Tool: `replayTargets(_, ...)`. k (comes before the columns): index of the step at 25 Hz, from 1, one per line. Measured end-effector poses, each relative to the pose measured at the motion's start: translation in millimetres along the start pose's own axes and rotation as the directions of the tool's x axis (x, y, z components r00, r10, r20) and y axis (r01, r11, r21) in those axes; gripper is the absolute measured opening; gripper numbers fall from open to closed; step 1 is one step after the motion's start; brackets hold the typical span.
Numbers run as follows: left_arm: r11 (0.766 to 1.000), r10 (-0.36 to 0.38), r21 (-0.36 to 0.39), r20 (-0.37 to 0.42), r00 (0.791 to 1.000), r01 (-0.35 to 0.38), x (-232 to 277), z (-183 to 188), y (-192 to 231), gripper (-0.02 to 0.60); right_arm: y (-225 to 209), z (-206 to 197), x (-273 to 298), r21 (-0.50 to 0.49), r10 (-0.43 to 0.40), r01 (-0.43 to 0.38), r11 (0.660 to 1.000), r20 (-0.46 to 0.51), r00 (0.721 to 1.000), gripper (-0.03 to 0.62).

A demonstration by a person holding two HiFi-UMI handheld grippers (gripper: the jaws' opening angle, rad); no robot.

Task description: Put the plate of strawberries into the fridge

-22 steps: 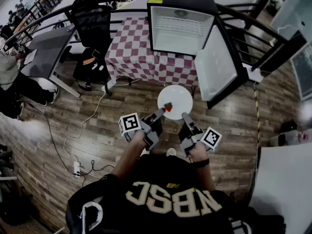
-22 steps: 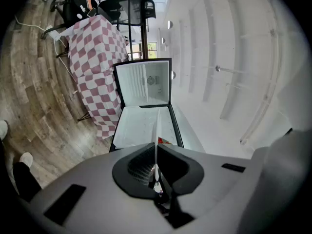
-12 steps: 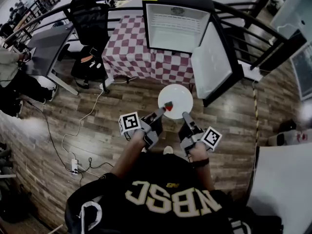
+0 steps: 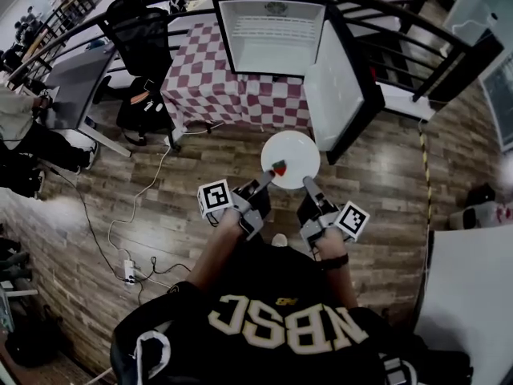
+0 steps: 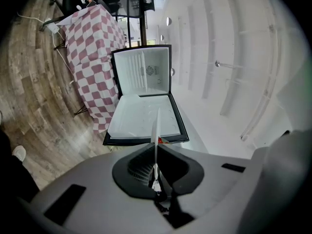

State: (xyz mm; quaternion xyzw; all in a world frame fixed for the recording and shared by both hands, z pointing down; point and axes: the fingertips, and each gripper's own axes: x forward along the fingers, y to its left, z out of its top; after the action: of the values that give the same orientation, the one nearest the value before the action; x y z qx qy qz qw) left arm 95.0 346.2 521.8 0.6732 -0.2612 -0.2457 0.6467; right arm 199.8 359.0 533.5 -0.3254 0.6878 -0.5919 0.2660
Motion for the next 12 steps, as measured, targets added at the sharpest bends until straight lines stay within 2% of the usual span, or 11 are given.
replayTargets(6,1.000,0.025,0.008,0.048,0.999,-0.025,-10,12,3,0.028,-2,-10,16,0.032,0.040,-0.038,0.999,-0.044,0.998,0.034)
replayTargets(9,0.999,0.029,-0.028,0.066,0.997,-0.027,-8,31,-3,0.028,6,-7,35,0.043,0.016,-0.013,0.999,-0.061,0.998,0.034)
replayTargets(12,0.997,0.051,-0.066,0.057,0.997,-0.047,3,37,17,0.028,-11,1,42,0.044,-0.034,0.036,0.998,-0.061,0.998,0.034)
